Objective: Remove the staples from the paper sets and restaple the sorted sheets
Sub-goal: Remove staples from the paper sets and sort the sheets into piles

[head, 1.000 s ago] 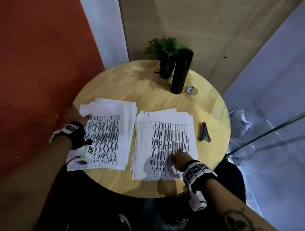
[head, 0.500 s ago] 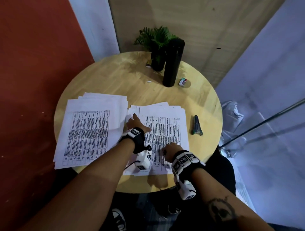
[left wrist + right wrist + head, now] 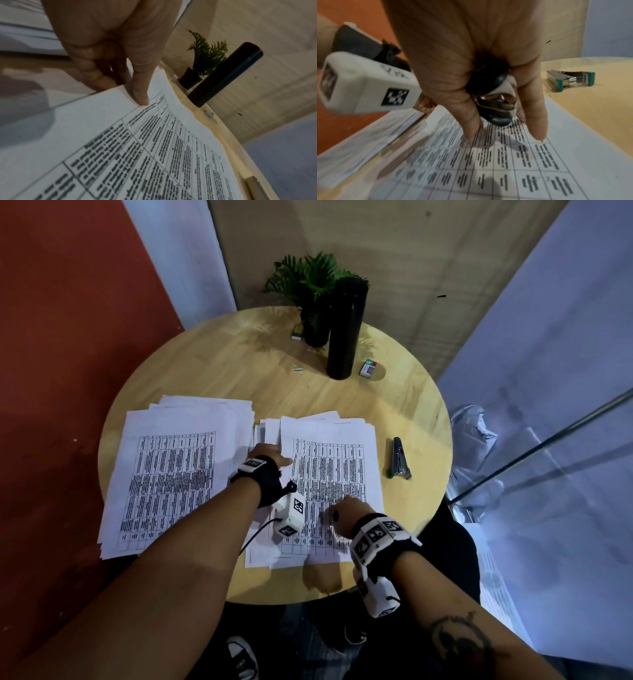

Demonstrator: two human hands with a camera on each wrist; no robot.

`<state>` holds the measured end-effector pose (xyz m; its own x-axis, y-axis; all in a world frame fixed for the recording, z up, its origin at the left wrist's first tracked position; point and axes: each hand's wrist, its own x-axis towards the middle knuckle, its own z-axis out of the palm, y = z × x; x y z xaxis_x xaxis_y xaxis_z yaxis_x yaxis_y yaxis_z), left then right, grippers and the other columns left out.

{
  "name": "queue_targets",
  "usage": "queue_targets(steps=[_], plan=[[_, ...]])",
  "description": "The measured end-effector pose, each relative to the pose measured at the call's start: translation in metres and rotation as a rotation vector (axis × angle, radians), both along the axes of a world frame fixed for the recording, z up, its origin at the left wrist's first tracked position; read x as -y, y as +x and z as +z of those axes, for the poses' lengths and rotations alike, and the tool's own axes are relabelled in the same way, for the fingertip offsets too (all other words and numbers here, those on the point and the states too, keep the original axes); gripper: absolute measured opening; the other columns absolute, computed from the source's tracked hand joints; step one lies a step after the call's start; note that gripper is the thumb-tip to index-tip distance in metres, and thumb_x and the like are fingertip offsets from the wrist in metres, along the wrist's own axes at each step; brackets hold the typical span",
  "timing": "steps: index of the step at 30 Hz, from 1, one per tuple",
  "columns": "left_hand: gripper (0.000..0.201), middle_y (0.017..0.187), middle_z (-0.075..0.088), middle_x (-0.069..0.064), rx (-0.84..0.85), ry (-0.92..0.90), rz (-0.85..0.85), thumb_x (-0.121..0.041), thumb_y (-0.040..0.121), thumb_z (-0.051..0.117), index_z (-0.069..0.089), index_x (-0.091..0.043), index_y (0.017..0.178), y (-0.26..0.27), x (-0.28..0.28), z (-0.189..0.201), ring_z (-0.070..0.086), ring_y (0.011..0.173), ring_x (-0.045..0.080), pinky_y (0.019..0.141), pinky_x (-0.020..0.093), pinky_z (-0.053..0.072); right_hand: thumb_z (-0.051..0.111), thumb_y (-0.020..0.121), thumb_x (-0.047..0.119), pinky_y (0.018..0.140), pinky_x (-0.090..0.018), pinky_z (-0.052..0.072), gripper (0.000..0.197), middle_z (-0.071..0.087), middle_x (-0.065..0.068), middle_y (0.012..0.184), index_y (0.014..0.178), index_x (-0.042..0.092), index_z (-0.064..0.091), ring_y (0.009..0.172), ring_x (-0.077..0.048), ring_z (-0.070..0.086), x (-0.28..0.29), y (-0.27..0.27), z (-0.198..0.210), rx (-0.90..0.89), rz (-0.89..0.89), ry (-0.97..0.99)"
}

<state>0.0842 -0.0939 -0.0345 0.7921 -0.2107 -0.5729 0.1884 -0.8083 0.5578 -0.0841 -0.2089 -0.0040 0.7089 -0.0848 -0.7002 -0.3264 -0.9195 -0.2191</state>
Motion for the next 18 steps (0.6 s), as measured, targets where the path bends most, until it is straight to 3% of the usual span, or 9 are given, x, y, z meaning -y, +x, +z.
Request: queue_targets(steps=[3,4,6,9,11,13,16,18], plan=[[0.015,0.089,0.067,0.015,0.144,-0.129,-0.002,-0.015,0.078,0.076,0.067,-0.003,0.077,-0.003,-0.001,0.009,0.061,0.090,0.024,0.080,0.027,0.046,0.041,0.094,0.010,0.093,-0.035,0.046,0.033,0.060,-0.017,0.120,0.122,0.008,0.058,0.110,-0.030,0.058,0.017,0.002,0.014,0.102,-0.220,0.070],[0.025,0.071,0.060,0.009,0.199,-0.177,0.002,-0.014,0.076,0.077,0.058,-0.011,0.061,-0.004,-0.002,0.011,0.054,0.077,0.021,0.069,0.025,0.041,0.042,0.094,0.011,0.094,-0.034,0.045,0.033,0.060,-0.017,0.121,0.123,0.006,0.057,0.110,-0.030,0.057,0.026,0.005,0.020,0.171,-0.303,0.073],[0.043,0.050,0.044,-0.005,0.316,-0.290,0.016,-0.013,0.073,0.079,0.043,-0.018,0.050,-0.009,-0.006,0.016,0.041,0.063,0.017,0.057,0.025,0.030,0.046,0.094,0.012,0.096,-0.031,0.040,0.034,0.057,-0.017,0.127,0.127,0.004,0.053,0.116,-0.030,0.054,0.042,0.016,0.035,0.361,-0.414,0.033],[0.028,0.051,0.051,-0.013,0.415,-0.485,0.122,-0.009,0.069,0.081,0.056,-0.014,0.059,-0.015,-0.011,0.026,0.045,0.058,0.004,0.062,0.022,0.036,0.053,0.090,0.009,0.097,-0.032,0.037,0.044,0.047,-0.014,0.139,0.133,0.006,0.048,0.124,-0.029,0.048,0.060,0.040,0.064,0.706,-0.480,0.024],[0.023,0.048,0.050,-0.017,0.447,-0.581,0.165,-0.007,0.068,0.081,0.060,-0.013,0.061,-0.020,-0.014,0.038,0.041,0.050,-0.007,0.060,0.017,0.038,0.055,0.087,0.007,0.099,-0.034,0.037,0.053,0.034,-0.010,0.149,0.138,0.010,0.042,0.130,-0.027,0.041,0.064,0.054,0.087,0.855,-0.415,0.038],[0.015,0.057,0.055,-0.004,0.478,-0.671,0.197,-0.005,0.068,0.080,0.066,-0.002,0.068,-0.024,-0.016,0.053,0.042,0.050,-0.005,0.061,0.010,0.040,0.056,0.085,0.009,0.095,-0.037,0.042,0.054,0.032,-0.007,0.150,0.137,0.015,0.043,0.128,-0.027,0.043,0.062,0.063,0.109,0.924,-0.331,0.027],[0.012,0.073,0.058,0.007,0.510,-0.786,0.225,-0.001,0.068,0.079,0.069,0.003,0.074,-0.032,-0.021,0.077,0.047,0.061,0.004,0.063,0.007,0.043,0.055,0.085,0.017,0.071,-0.034,0.043,0.025,0.060,-0.011,0.117,0.110,0.016,0.061,0.107,-0.034,0.055,0.056,0.068,0.139,0.931,-0.252,-0.102],[0.012,0.069,0.061,0.007,0.495,-0.846,0.239,-0.002,0.067,0.080,0.068,-0.005,0.066,-0.036,-0.025,0.090,0.050,0.064,0.009,0.066,0.018,0.046,0.053,0.087,0.020,0.062,-0.031,0.033,0.012,0.065,-0.015,0.099,0.095,0.015,0.062,0.095,-0.037,0.057,0.050,0.065,0.157,0.936,-0.250,-0.171]])
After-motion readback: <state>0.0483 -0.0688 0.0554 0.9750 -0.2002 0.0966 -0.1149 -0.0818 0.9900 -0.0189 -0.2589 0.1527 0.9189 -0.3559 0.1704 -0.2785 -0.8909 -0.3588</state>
